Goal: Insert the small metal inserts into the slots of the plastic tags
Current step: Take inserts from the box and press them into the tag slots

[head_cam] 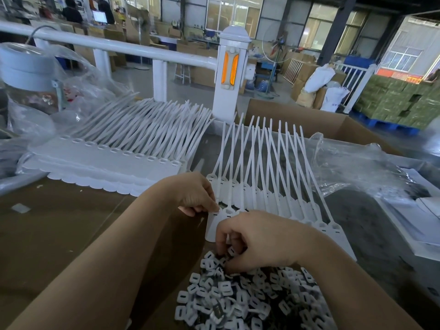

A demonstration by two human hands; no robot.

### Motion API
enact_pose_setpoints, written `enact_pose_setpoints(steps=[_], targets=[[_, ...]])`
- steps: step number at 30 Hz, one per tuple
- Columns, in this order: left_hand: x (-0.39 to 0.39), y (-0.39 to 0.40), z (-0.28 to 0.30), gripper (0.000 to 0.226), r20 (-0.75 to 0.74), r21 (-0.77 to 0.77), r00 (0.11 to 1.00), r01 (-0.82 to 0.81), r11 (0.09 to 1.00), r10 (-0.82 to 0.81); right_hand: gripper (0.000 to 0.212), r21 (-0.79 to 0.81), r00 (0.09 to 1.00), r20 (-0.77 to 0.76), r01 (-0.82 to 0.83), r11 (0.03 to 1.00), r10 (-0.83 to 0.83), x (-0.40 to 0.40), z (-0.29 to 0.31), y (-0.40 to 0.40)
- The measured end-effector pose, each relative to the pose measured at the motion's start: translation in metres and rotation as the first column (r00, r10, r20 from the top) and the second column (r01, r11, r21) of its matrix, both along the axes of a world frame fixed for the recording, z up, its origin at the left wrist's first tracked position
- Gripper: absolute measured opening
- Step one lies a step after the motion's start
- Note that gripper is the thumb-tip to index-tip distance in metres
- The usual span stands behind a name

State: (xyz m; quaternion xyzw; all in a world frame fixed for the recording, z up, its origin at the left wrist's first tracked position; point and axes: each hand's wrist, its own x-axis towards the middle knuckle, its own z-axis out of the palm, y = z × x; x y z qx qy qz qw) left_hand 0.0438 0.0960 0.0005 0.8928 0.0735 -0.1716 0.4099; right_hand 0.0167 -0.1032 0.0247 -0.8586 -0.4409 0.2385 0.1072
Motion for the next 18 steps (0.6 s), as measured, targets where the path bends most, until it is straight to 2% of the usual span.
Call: enact_pose_setpoints(steps=[6,12,18], targets=[[-0.001,0.000,0.000,0.018,0.005,0.011,1.000,0.007,1.000,-0.007,0.018,0.023,1.000,-0.022,-0.019,1.000,0.020,-0.002,-0.002,0.003],[0.000,-0.001,0.001,0.016,0.010,0.021,1.000,0.025,0.999,-0.026,0.009,0.144,0.991,-0.116,0.082,0.986,-0.066,0.005,-0.002,-0.001],[0.000,-0.001,0.002,0.016,0.014,0.035,0.999,0.042,0.998,-0.043,0.007,0.136,0.982,-0.181,0.070,0.988,-0.045,0.010,0.004,-0.009]])
